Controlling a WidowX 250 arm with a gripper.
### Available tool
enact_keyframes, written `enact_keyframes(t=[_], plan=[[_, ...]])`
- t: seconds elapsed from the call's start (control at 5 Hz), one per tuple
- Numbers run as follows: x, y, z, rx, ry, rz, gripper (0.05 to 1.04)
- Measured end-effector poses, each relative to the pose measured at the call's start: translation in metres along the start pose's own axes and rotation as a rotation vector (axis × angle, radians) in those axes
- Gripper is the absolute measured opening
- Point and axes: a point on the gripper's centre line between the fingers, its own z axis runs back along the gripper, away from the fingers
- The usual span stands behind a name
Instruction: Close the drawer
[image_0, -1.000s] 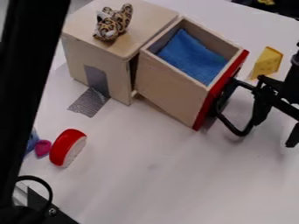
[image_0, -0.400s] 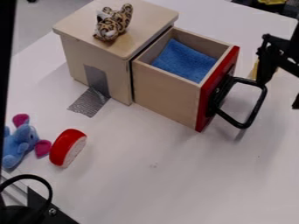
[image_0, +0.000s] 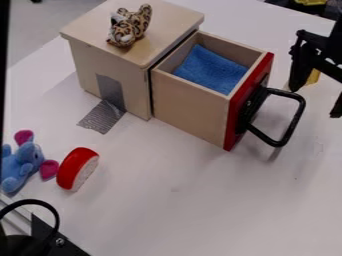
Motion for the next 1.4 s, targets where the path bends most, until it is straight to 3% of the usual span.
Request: enact_keyframes(t=[0.2,0.4,0.8,1.0,1.4], plan=[[-0.008,0.001,-0.036,0.012,0.079,0.041,0.998],[-0.011,0.009,-0.048,0.022,0.097,0.1,0.97],[-0.015,0.02,-0.059,0.04,0.106,0.14,0.388],[-0.012,0.036,-0.047,0.073,0.08,0.189,0.19],[-0.025,0.088,-0.043,0.126,0.08,0.251,0.115]])
